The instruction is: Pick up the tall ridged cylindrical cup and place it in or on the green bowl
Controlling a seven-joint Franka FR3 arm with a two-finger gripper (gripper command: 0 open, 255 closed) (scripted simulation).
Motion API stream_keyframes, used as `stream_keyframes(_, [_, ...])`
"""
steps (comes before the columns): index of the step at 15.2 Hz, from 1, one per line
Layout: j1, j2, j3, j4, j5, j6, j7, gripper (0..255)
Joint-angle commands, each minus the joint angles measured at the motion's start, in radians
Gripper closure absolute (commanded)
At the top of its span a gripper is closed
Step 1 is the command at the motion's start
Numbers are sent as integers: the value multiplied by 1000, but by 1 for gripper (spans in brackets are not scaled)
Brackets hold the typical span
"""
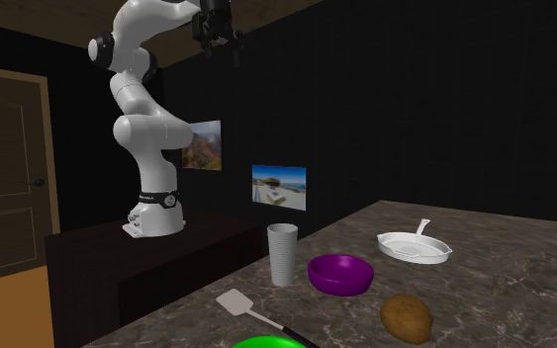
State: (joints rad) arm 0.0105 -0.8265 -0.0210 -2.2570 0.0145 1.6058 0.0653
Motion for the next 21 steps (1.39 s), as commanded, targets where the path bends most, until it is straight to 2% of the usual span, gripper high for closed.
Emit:
stream_keyframes(1, [0, 0, 0, 0, 0, 0, 0, 0])
stream_keyframes(12, [49, 50, 79, -320, 9, 376, 0, 0])
stream_keyframes(21, [80, 252, 153, -475, -2, 736, 19, 0])
